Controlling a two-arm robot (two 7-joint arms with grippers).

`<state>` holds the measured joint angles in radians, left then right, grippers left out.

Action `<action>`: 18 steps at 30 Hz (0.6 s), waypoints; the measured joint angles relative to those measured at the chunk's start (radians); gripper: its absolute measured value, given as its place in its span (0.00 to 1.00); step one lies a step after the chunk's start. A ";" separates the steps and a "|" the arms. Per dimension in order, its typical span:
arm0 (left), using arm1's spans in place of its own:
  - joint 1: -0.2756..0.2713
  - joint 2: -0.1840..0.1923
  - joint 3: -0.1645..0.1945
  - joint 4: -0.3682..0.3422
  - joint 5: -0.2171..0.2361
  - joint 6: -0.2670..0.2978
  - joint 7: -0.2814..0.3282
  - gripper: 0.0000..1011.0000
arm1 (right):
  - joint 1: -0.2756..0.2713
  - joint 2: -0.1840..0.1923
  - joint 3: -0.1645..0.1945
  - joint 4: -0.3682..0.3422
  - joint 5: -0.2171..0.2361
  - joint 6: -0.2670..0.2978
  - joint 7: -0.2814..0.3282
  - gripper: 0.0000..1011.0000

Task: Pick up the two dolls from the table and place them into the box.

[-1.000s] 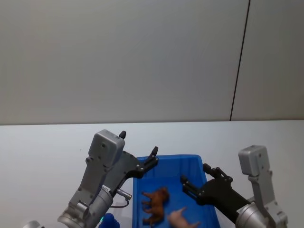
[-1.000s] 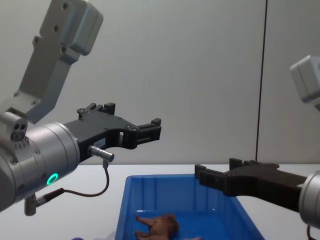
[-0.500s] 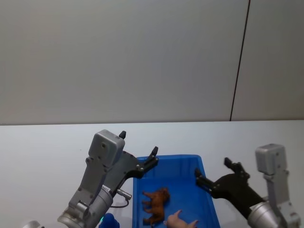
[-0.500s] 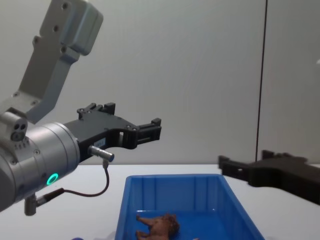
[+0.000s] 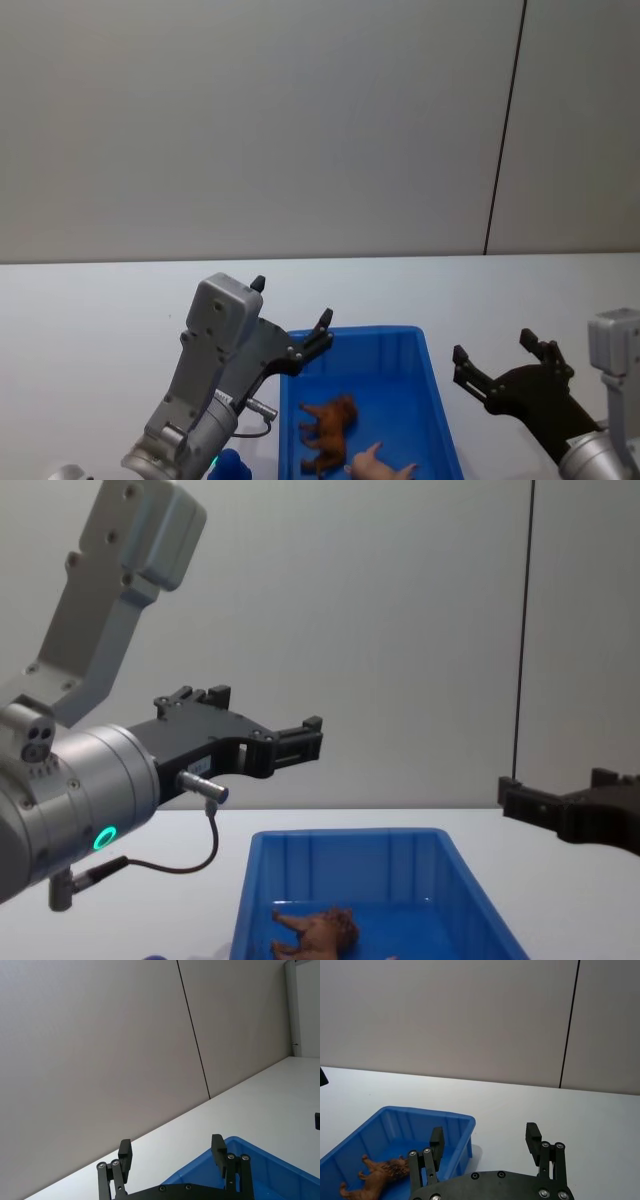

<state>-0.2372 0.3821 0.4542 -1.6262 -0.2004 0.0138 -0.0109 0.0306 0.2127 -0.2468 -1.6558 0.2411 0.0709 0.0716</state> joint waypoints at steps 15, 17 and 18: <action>0.005 0.003 -0.002 -0.003 -0.004 0.004 0.007 0.99 | -0.020 0.013 0.009 -0.023 0.006 -0.011 -0.030 0.99; 0.011 0.006 -0.004 -0.008 -0.011 0.012 0.017 0.99 | -0.022 0.014 0.010 -0.024 0.007 -0.012 -0.032 0.99; 0.012 0.008 -0.005 -0.010 -0.014 0.016 0.021 0.99 | -0.022 0.014 0.010 -0.025 0.007 -0.012 -0.032 0.99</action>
<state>-0.2248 0.3898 0.4497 -1.6363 -0.2140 0.0296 0.0097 0.0088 0.2269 -0.2371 -1.6803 0.2481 0.0590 0.0391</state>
